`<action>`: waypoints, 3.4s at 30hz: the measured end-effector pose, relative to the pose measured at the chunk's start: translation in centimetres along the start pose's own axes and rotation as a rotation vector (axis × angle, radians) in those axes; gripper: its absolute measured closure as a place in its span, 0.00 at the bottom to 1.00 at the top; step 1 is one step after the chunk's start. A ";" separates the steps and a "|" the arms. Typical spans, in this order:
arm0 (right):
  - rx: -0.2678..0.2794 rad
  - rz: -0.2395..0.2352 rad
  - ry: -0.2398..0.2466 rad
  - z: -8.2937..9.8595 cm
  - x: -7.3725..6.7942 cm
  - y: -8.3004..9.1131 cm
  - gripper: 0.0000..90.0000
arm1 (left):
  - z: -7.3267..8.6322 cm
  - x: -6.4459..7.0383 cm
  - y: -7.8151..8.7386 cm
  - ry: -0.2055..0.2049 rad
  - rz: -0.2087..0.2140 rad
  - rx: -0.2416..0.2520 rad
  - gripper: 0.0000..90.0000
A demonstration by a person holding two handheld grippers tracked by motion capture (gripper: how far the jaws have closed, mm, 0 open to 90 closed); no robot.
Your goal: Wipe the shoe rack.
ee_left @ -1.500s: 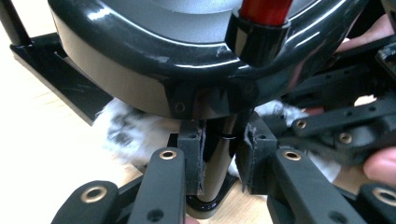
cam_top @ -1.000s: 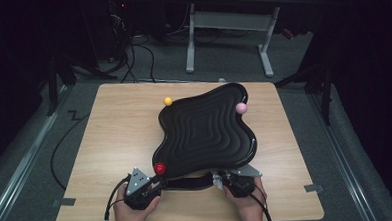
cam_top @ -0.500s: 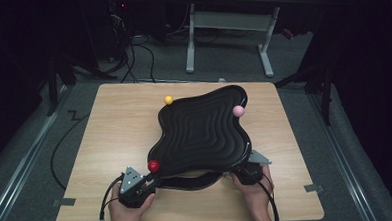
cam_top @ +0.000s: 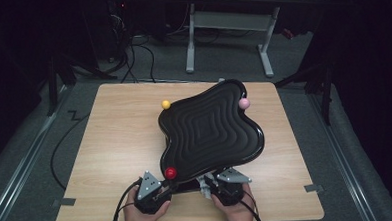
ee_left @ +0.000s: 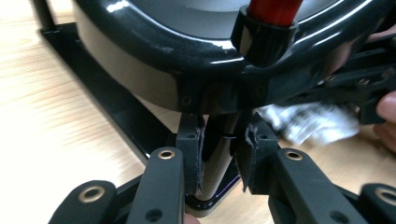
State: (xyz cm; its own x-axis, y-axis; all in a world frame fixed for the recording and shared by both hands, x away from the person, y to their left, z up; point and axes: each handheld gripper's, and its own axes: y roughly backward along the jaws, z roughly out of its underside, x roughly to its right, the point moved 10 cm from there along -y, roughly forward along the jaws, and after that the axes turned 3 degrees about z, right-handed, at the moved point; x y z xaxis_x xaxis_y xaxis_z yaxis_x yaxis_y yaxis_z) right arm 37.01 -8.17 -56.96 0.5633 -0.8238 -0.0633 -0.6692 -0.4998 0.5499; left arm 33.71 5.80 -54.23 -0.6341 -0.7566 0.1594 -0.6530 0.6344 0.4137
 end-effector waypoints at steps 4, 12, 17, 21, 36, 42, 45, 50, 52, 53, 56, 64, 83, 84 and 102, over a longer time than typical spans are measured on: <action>0.007 -0.013 0.007 0.1 -1.7 -0.1 0.85 | -0.1 1.5 -0.9 -0.025 0.015 0.010 0.81; 0.006 -0.031 0.001 0.2 -1.7 0.2 0.85 | -0.3 3.0 -2.1 -0.044 0.031 0.025 0.81; 0.010 0.080 -0.074 0.5 4.1 2.2 0.83 | -0.5 3.0 -2.3 -0.049 0.034 0.021 0.81; 0.030 0.215 -0.150 0.8 10.2 4.5 0.83 | -0.8 2.9 -2.9 -0.048 0.025 0.026 0.81; 0.090 0.424 -0.200 1.6 19.9 9.2 0.48 | -2.1 2.6 -5.6 -0.051 0.023 0.044 0.82; 0.111 0.396 -0.154 0.8 16.8 9.8 0.41 | -2.3 3.9 -6.4 -0.075 0.097 0.037 0.81; 0.119 0.364 -0.138 0.7 15.2 9.4 0.41 | -2.0 4.1 -5.9 -0.078 0.133 0.029 0.76; 0.095 0.217 -0.089 0.9 9.9 6.5 0.41 | -1.5 2.8 -3.5 -0.107 0.155 0.022 0.61; 0.091 0.169 -0.070 0.7 7.8 5.6 0.41 | -1.5 1.9 -2.9 -0.091 0.148 0.032 0.60; 0.091 0.169 -0.070 0.7 7.8 5.6 0.41 | -1.5 1.9 -2.9 -0.091 0.148 0.032 0.59; 0.091 0.073 -0.015 0.1 3.6 4.2 0.41 | -1.5 -0.4 -1.9 -0.028 0.095 0.053 0.59; 0.098 -0.060 0.066 -1.1 -1.6 2.3 0.50 | -0.5 -3.0 -0.2 0.018 -0.014 0.046 0.60; 0.149 -0.047 0.089 -0.7 0.0 3.2 0.83 | -0.5 -4.9 -0.7 0.081 -0.065 0.028 0.61; 0.151 -0.041 0.081 -0.5 0.3 3.4 0.83 | -0.7 -5.0 -0.9 0.081 -0.071 0.028 0.61; 0.178 0.104 -0.068 1.5 7.5 7.8 1.00 | -2.8 -8.4 -4.5 0.087 -0.186 0.031 0.60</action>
State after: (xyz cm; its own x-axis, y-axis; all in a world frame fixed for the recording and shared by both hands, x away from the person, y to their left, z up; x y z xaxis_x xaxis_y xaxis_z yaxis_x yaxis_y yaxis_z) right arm 35.30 -18.62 -54.44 0.4568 -0.8865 -0.0735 -0.8002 -0.4456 0.4014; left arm 43.13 8.88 -54.92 -0.4641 -0.8711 0.1606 -0.7687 0.4862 0.4157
